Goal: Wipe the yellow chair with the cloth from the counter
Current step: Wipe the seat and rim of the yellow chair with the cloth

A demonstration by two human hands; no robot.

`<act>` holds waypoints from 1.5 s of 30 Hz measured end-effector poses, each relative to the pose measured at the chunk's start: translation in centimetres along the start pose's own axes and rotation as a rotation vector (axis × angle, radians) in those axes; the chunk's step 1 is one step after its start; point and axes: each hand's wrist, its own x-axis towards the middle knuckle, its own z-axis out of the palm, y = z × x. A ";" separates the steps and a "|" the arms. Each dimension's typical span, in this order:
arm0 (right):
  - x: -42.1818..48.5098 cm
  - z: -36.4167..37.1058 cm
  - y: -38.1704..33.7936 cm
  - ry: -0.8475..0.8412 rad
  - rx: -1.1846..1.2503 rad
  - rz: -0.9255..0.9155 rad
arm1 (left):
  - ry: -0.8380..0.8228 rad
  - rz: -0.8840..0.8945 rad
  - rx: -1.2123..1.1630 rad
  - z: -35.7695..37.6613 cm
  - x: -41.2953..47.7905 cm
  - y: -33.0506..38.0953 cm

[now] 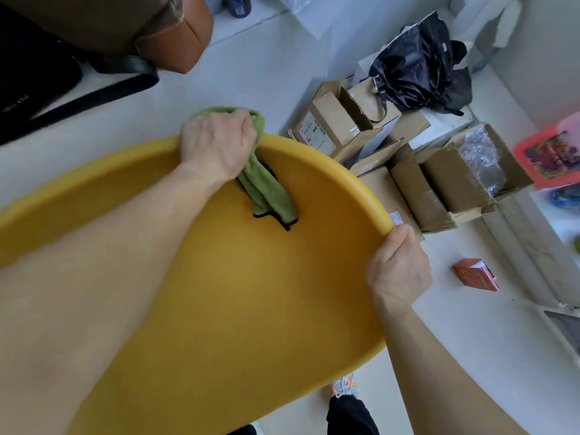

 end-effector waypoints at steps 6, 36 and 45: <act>-0.3 1.1 -11.0 0.108 0.011 -0.440 | 0.027 0.201 -0.141 -0.3 -1.2 3.6; 0.0 6.6 -15.8 0.218 -0.359 -0.624 | -0.080 -0.319 -0.045 0.3 -7.3 -17.9; -11.7 12.8 -29.7 -0.189 -0.200 -1.148 | -0.018 -0.299 -0.040 1.1 -8.1 -18.2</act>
